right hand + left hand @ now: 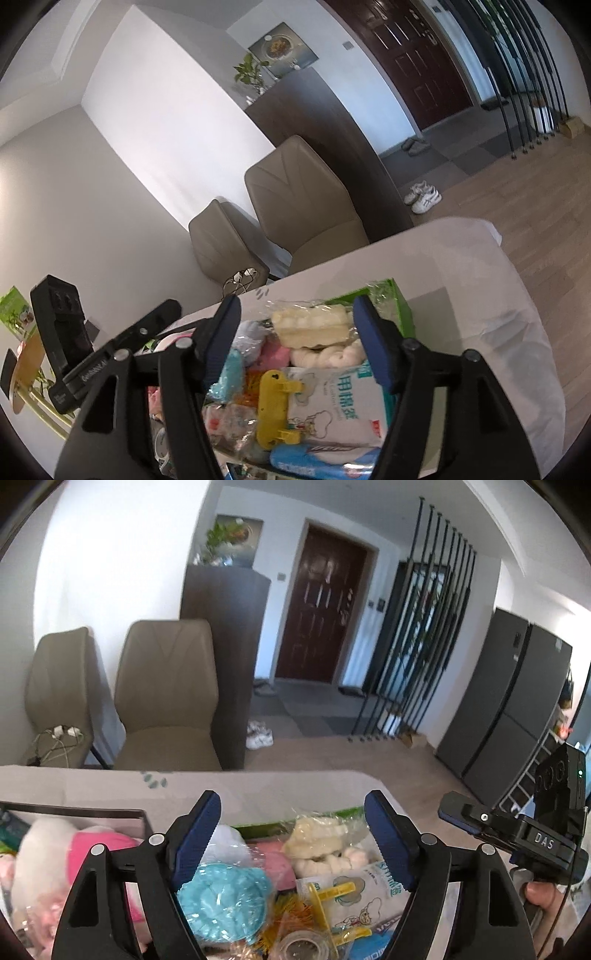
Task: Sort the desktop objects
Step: 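Lower the cream-white item into the green box and open the left gripper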
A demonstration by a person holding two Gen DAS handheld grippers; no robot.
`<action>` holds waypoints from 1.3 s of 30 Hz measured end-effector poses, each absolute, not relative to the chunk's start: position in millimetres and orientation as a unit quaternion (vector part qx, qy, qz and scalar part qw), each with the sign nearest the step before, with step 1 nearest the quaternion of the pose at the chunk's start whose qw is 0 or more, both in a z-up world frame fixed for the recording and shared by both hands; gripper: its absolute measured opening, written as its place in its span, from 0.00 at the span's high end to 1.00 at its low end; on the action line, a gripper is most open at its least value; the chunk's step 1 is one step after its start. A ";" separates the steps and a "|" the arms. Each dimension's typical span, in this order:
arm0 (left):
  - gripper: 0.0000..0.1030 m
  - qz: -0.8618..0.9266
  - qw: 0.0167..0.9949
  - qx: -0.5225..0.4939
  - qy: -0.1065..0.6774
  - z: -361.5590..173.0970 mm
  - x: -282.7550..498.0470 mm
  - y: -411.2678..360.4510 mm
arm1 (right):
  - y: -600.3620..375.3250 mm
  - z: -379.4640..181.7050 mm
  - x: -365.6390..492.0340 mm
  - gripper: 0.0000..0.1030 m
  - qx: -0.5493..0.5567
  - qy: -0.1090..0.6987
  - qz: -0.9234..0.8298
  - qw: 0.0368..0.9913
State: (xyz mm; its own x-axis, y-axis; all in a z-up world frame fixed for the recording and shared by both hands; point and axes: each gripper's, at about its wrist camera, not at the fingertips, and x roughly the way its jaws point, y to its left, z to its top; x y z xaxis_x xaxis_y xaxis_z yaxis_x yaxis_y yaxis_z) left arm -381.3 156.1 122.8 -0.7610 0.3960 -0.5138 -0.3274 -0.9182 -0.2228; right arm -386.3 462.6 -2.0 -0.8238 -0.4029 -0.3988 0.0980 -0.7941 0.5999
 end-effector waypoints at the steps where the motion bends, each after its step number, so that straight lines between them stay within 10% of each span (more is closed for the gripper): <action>1: 0.22 0.939 0.190 -0.282 -0.062 125.8 -378.4 151.8 | 460.1 3.0 -383.0 0.33 0.260 -0.286 -0.912 0.140; 9: 0.02 0.953 0.162 -0.246 -0.066 139.8 -346.8 122.1 | 428.8 48.7 -340.6 0.00 0.227 -0.227 -0.934 0.159; 39: 0.01 0.977 0.074 -0.190 -0.059 148.4 -212.5 21.2 | 349.3 79.7 -253.3 0.00 0.197 -0.170 -0.948 0.185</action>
State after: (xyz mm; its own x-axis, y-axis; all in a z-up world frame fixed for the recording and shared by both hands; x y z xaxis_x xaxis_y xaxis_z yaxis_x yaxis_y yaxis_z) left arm -212.5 21.2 148.4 -0.9169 0.1666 -0.3626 -0.1214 -0.9821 -0.1443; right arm -253.3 349.3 79.7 -0.8539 -0.4171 -0.3113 0.2828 -0.8740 0.3951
